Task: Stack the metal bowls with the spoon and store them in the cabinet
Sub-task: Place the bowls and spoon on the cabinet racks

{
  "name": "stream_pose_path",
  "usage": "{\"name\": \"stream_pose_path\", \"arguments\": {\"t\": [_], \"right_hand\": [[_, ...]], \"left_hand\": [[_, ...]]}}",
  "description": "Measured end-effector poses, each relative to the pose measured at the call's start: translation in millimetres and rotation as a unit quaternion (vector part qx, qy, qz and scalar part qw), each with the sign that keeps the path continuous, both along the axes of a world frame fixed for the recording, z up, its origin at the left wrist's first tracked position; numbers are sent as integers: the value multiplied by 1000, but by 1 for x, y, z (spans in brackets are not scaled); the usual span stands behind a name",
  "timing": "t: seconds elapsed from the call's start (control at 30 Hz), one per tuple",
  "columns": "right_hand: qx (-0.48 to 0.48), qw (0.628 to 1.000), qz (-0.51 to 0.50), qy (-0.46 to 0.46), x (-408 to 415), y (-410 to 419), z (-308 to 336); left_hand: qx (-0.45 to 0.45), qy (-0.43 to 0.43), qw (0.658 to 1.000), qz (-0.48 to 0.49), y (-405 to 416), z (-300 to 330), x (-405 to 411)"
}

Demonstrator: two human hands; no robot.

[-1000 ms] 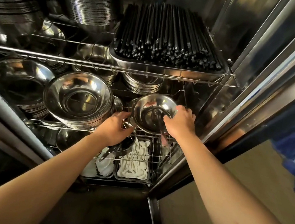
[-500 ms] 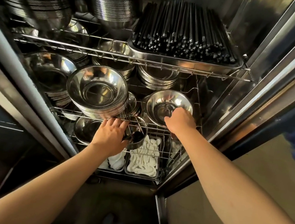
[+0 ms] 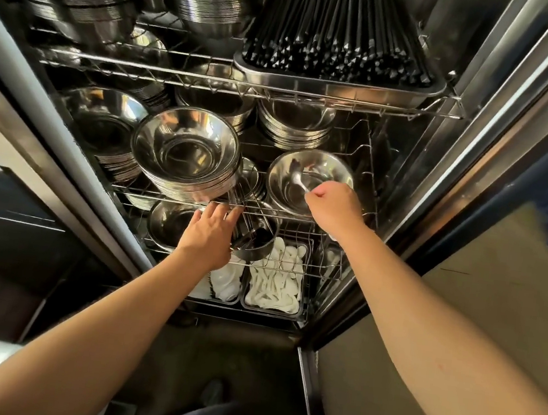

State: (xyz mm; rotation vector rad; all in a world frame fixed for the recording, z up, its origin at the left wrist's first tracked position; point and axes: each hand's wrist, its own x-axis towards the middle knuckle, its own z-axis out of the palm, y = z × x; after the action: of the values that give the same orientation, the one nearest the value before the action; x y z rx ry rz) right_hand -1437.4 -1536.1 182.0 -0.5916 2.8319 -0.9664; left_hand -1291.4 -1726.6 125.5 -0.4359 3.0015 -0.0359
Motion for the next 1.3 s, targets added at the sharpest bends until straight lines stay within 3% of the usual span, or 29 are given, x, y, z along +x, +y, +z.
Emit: {"name": "stream_pose_path", "arguments": {"t": [0.1, 0.37, 0.57, 0.97, 1.3], "right_hand": [[-69, 995, 63, -40, 22, 9, 6], [-78, 959, 184, -201, 61, 29, -9], [-3, 956, 117, -268, 62, 31, -50], [20, 922, -60, -381, 35, -24, -103], [-37, 886, -116, -448, 13, -67, -127]], "left_hand": [[11, 4, 1000, -1, -1, -2, -1], [34, 3, 999, -3, -7, -4, -1], [40, 20, 999, -25, -8, -1, 0], [32, 10, 999, -39, -17, 0, 5], [32, -1, 998, -60, -26, 2, 3]]}}
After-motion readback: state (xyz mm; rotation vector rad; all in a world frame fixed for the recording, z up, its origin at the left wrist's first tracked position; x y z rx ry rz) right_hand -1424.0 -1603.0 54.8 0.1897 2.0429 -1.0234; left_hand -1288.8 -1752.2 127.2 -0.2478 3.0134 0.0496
